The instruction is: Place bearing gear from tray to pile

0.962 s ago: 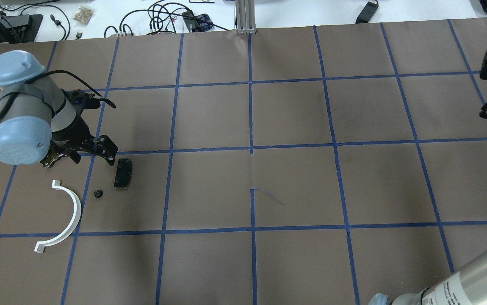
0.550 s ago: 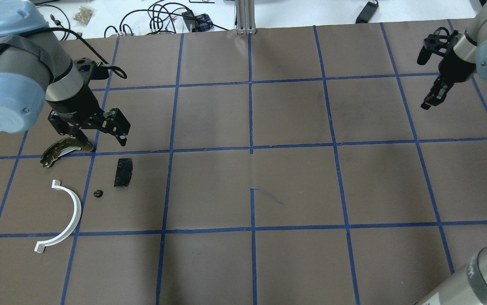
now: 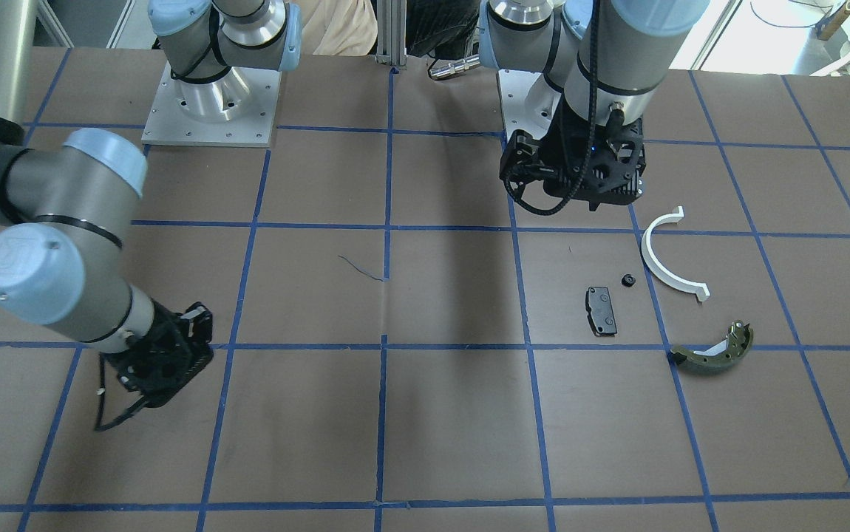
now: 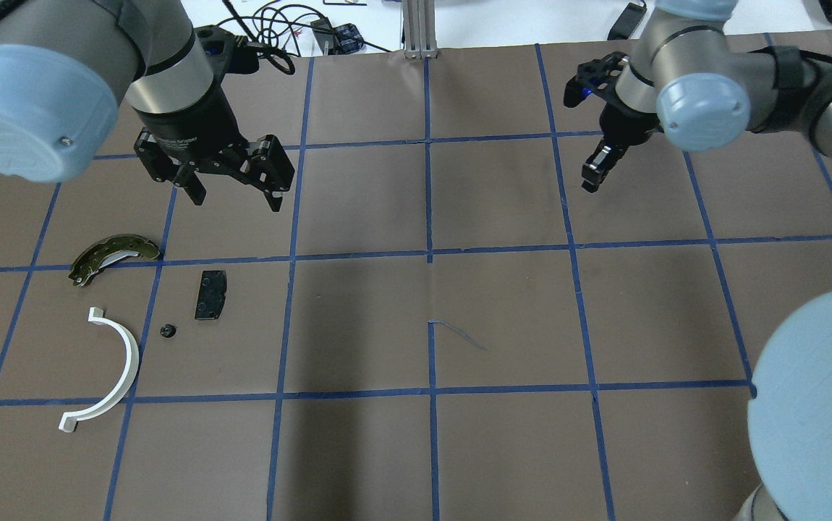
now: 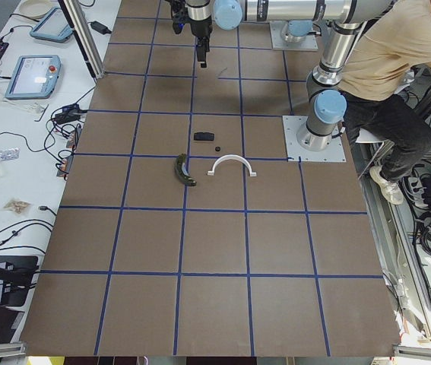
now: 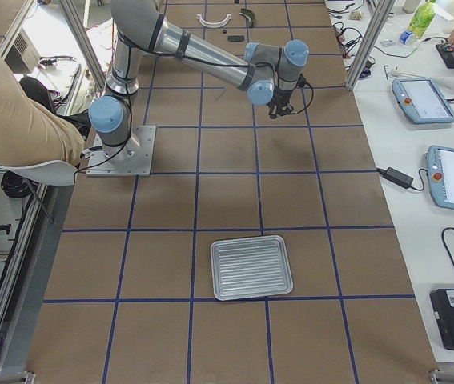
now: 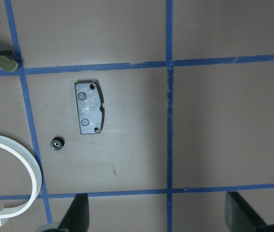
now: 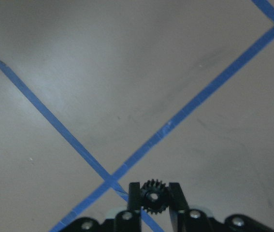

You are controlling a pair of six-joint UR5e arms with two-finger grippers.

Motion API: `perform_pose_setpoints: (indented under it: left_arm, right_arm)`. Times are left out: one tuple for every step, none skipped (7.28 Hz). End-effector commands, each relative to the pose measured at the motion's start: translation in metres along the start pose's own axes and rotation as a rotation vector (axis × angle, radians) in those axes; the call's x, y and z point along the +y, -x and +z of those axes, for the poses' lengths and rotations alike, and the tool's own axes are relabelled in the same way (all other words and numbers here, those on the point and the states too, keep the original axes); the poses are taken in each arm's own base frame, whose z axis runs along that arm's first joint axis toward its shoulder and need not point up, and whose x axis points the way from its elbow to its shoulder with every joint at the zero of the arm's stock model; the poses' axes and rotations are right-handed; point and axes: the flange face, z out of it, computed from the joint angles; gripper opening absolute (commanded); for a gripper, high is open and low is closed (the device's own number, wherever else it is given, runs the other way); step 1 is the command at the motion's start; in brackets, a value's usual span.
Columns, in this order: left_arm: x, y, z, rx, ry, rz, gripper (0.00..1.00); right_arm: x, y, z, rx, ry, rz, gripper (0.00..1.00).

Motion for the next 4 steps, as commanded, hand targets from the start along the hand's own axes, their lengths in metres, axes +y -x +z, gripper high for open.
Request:
perform_pose_setpoints:
  left_arm:
    - [0.019,-0.007,-0.011,-0.007,0.04,0.012,1.0]
    - [0.019,-0.005,-0.014,-0.004,0.033,0.013,1.0]
    - [0.018,-0.005,-0.015,0.004,0.027,0.014,1.0]
    - [0.018,-0.003,-0.015,0.001,0.027,0.01,1.0]
  right_arm:
    - [-0.037,0.077,0.033,-0.036,-0.036,0.066,0.0]
    - [-0.04,0.104,0.051,-0.036,-0.048,0.076,0.0]
    - [-0.049,0.136,0.067,-0.04,-0.069,0.101,0.0]
    - [-0.055,0.162,0.077,-0.037,-0.077,0.105,0.0]
